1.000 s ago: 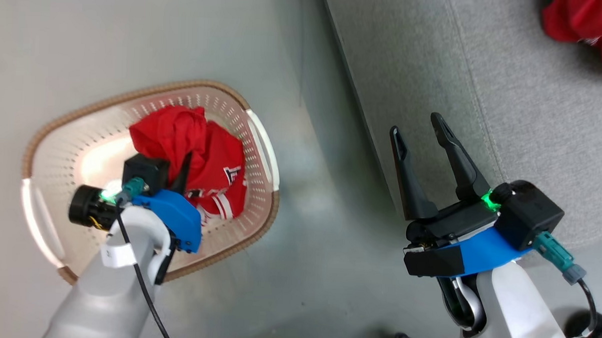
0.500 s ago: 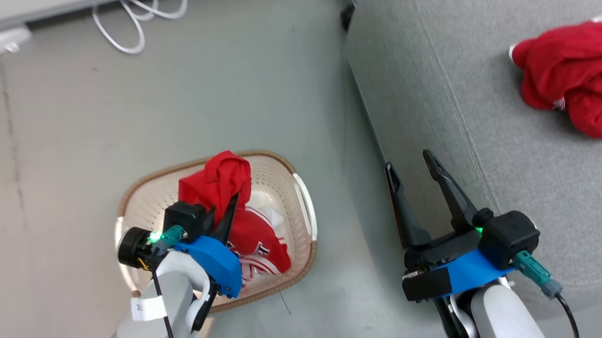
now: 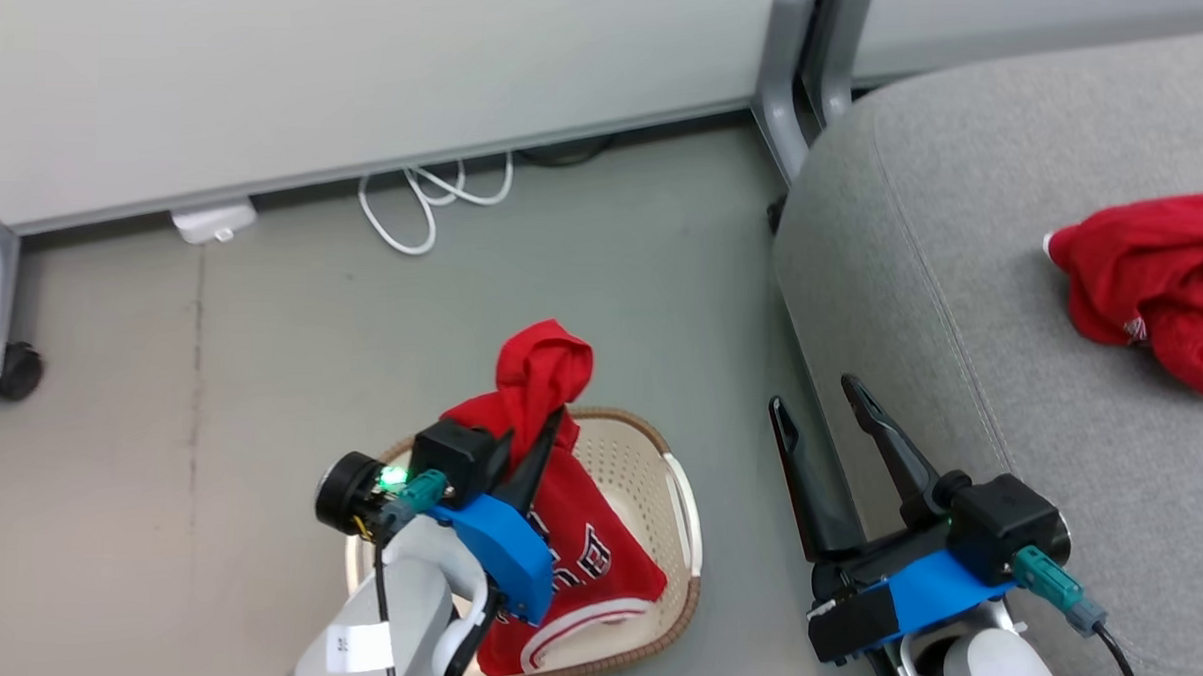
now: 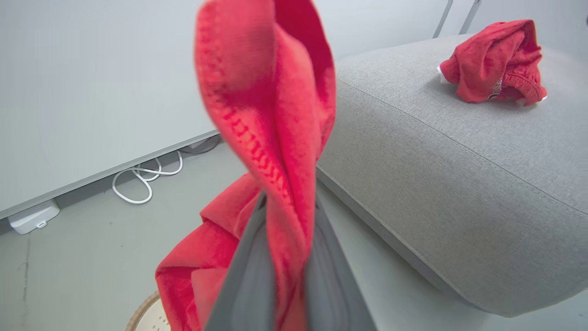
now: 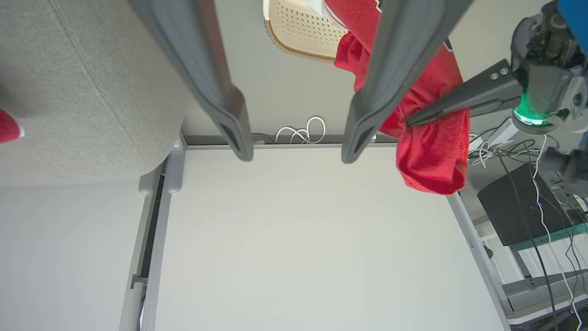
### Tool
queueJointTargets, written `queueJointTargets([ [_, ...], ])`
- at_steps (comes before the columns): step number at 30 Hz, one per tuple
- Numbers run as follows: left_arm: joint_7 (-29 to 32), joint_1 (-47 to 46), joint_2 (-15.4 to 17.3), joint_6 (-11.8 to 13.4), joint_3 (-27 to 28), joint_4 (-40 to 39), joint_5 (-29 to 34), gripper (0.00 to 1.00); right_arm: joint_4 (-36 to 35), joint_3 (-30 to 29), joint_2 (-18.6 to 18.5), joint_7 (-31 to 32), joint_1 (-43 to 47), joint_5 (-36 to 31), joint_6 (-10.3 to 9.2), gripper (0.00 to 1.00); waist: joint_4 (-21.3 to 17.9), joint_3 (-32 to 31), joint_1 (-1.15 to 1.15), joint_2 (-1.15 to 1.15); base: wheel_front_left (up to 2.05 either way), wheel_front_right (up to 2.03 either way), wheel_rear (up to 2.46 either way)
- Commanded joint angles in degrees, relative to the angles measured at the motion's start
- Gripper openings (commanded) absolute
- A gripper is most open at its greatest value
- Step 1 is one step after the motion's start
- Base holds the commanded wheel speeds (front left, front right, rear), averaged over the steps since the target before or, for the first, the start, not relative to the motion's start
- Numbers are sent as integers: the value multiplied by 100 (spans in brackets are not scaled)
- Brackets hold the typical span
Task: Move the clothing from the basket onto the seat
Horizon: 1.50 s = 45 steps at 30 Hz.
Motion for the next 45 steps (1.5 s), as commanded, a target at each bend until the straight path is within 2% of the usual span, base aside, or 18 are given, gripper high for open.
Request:
queueJointTargets([
  [1,-17,-53,-9,-8,-63,-26,-39,0,-6,-1,0,10,88,33,1,100,160,-206,2,-1,0,0,0],
  [8,-17,-386,-37,-9,-790,-56,-441,0,22,-12,0,67,347,126,1,100,359,-592,2,-1,0,0,0],
  [15,3,-873,-72,-9,-1522,-68,-1114,0,63,46,0,130,540,162,1,100,420,-941,2,-1,0,0,0],
  [26,419,-1773,-109,-9,-2373,-396,-2223,0,-23,30,0,243,697,97,1,100,539,-1111,2,-1,0,0,0],
  [34,708,-2277,-107,-9,-2720,-542,-2871,0,-51,73,0,308,707,81,1,100,550,-1111,2,-1,0,0,0],
  [45,526,-2436,-109,83,-3090,-390,-3176,0,-29,133,0,321,669,112,1,100,488,-1096,2,-1,0,0,0],
])
